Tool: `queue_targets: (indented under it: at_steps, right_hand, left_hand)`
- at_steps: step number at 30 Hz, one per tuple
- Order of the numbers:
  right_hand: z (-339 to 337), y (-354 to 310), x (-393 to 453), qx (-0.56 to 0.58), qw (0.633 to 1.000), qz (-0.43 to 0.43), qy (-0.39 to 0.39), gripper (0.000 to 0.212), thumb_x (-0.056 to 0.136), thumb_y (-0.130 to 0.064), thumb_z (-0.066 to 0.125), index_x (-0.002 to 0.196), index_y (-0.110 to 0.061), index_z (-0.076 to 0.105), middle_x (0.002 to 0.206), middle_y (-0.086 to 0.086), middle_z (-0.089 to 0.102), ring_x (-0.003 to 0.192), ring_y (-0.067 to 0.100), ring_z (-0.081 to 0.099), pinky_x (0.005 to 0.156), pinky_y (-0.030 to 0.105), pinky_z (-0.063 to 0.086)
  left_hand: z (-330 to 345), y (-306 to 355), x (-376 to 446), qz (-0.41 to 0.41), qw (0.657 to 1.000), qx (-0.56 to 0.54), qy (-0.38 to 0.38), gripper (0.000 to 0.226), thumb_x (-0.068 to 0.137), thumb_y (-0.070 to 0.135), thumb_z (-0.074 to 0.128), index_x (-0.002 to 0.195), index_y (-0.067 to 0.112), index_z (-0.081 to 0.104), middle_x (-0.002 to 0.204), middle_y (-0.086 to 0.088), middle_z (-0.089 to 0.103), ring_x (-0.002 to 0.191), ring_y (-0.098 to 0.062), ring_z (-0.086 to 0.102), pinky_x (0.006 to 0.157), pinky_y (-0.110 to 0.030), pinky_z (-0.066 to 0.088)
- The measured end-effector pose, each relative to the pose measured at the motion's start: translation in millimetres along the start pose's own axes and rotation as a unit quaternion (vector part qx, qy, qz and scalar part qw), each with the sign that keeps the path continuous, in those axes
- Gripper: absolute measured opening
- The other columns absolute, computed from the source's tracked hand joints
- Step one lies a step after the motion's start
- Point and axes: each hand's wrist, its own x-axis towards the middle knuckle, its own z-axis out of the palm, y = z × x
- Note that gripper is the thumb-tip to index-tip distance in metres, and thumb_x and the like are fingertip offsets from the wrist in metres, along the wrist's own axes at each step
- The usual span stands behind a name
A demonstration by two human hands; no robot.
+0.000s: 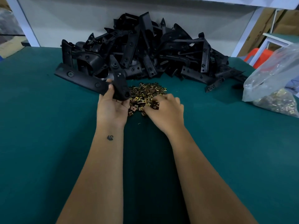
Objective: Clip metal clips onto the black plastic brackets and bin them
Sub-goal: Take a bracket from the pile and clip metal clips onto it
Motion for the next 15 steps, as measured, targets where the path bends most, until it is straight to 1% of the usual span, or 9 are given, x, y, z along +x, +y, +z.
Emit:
queue_targets:
  at_steps: [1,3,5,7,10,12,15]
  right_hand:
    - [2.2,-0.6,-0.2,-0.009,1.0,-0.021,-0.003,0.053,0.085,-0.057,0.054,0.129,-0.028,0.059,0.124,0.0,0.049,0.118,0.024,0.037,0.092,0.034,0.024]
    - [4.1,0.1,-0.2,-0.016,0.999,-0.043,-0.005,0.053,0.085,-0.057,0.056,0.131,-0.031,0.057,0.125,-0.001,0.048,0.119,0.023,0.036,0.093,0.033,0.023]
    - [4.6,1.5,0.0,-0.004,0.999,-0.05,-0.002,0.045,0.088,-0.052,0.057,0.129,-0.034,0.06,0.124,-0.003,0.05,0.118,0.022,0.036,0.089,0.03,0.02]
    - [4.3,1.7,0.1,0.011,0.998,-0.053,0.013,0.034,0.091,-0.045,0.058,0.122,-0.035,0.065,0.122,-0.005,0.053,0.117,0.021,0.039,0.085,0.028,0.017]
    - [3.6,0.6,-0.7,0.019,0.997,-0.061,0.042,0.022,0.093,-0.039,0.06,0.112,-0.035,0.07,0.119,-0.006,0.059,0.114,0.02,0.043,0.083,0.027,0.018]
    - [3.2,0.3,-0.7,0.02,0.996,-0.066,0.058,0.019,0.092,-0.037,0.062,0.108,-0.034,0.072,0.117,-0.007,0.061,0.113,0.019,0.045,0.082,0.026,0.017]
    - [2.8,1.1,0.3,0.026,0.994,-0.073,0.072,0.019,0.093,-0.036,0.064,0.109,-0.033,0.073,0.117,-0.009,0.062,0.113,0.018,0.047,0.081,0.024,0.015]
  left_hand:
    - [-0.1,-0.5,0.9,-0.002,1.0,0.0,0.001,0.025,0.103,0.013,0.049,0.127,0.013,0.054,0.109,-0.009,0.069,0.096,-0.019,0.066,0.065,-0.027,0.058]
    - [0.2,-0.9,2.7,-0.006,1.0,0.005,-0.001,0.013,0.103,0.011,0.049,0.114,0.014,0.056,0.107,-0.009,0.069,0.095,-0.02,0.066,0.067,-0.029,0.058]
    - [1.1,-1.6,2.6,-0.008,1.0,0.017,-0.003,0.012,0.102,0.008,0.05,0.102,0.017,0.058,0.106,-0.008,0.069,0.095,-0.02,0.066,0.071,-0.033,0.058]
    - [1.7,-2.3,2.2,-0.009,0.999,0.031,-0.006,0.015,0.102,0.007,0.049,0.098,0.018,0.058,0.107,-0.008,0.069,0.096,-0.02,0.066,0.072,-0.034,0.058]
    - [2.1,-3.0,1.8,-0.018,0.999,0.03,-0.008,0.014,0.102,0.006,0.049,0.098,0.016,0.057,0.111,-0.01,0.067,0.095,-0.021,0.066,0.065,-0.032,0.058]
    - [2.1,-3.2,2.1,-0.024,0.999,0.029,-0.006,0.013,0.102,0.005,0.049,0.099,0.015,0.057,0.109,-0.01,0.067,0.093,-0.021,0.066,0.062,-0.031,0.057]
    - [3.4,-3.2,2.0,-0.035,0.999,0.026,-0.005,0.014,0.101,0.005,0.049,0.114,0.01,0.054,0.113,-0.012,0.065,0.093,-0.021,0.065,0.061,-0.03,0.058]
